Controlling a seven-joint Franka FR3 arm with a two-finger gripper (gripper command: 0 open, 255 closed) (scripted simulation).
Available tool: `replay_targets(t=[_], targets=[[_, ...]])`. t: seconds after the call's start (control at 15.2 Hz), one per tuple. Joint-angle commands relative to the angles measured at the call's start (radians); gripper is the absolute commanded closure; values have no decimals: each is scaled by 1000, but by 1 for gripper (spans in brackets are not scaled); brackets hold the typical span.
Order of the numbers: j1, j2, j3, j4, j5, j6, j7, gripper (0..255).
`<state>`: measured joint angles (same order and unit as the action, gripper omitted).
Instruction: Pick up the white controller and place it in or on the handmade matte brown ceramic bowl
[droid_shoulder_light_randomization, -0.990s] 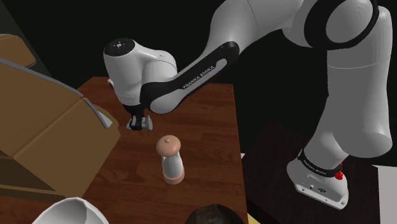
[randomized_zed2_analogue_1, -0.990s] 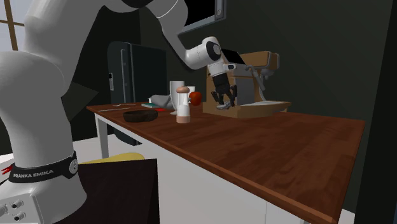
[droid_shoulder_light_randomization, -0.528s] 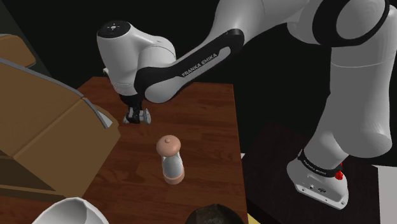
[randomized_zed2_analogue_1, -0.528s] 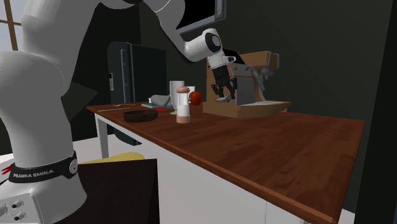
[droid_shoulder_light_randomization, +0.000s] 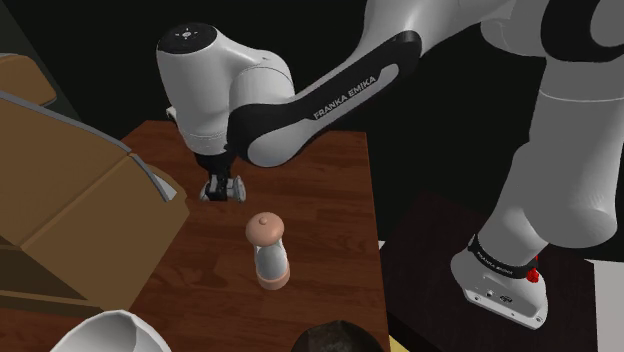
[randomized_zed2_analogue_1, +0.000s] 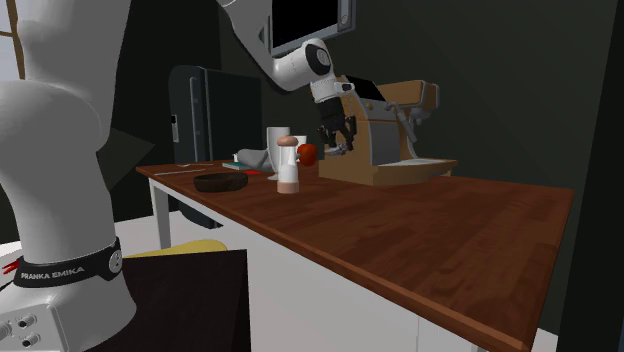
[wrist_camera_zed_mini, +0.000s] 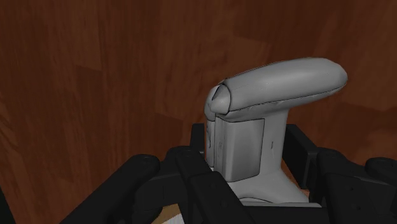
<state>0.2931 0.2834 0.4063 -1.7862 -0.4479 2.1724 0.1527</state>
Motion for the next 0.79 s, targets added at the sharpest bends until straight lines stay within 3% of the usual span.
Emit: replay_targets(t=[0.0,0.73], targets=[[15,-46,16,-62,7,8,38,255],[101,-281,113,-329,90,18,204,255]])
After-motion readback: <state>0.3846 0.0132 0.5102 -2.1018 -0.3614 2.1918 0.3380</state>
